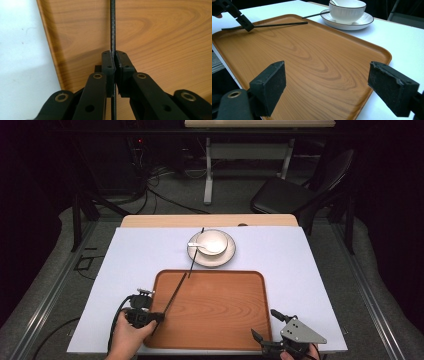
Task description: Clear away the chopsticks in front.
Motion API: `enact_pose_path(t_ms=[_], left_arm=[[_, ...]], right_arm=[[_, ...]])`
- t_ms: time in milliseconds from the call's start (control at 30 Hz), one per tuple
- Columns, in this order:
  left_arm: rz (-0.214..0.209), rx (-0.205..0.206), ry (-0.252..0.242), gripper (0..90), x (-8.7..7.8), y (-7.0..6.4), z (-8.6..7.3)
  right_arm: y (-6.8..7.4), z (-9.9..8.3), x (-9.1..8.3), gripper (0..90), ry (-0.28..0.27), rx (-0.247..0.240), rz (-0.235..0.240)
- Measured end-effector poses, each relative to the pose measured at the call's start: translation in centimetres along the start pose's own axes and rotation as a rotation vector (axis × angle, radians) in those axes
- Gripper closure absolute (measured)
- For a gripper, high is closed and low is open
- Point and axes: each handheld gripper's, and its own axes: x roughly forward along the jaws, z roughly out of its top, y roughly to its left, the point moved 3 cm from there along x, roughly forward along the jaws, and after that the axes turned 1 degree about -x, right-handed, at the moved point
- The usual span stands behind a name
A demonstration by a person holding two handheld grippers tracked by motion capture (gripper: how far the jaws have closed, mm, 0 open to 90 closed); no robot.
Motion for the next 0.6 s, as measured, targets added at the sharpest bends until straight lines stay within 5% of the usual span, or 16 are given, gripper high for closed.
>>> enact_pose_path(t_ms=[600], left_arm=[[-0.033,-0.014,0.001,81.9,0.26,0.17,-0.39]], right_arm=[[0.04,0.01,-0.01,14.4,-0.001,0.0,0.002]])
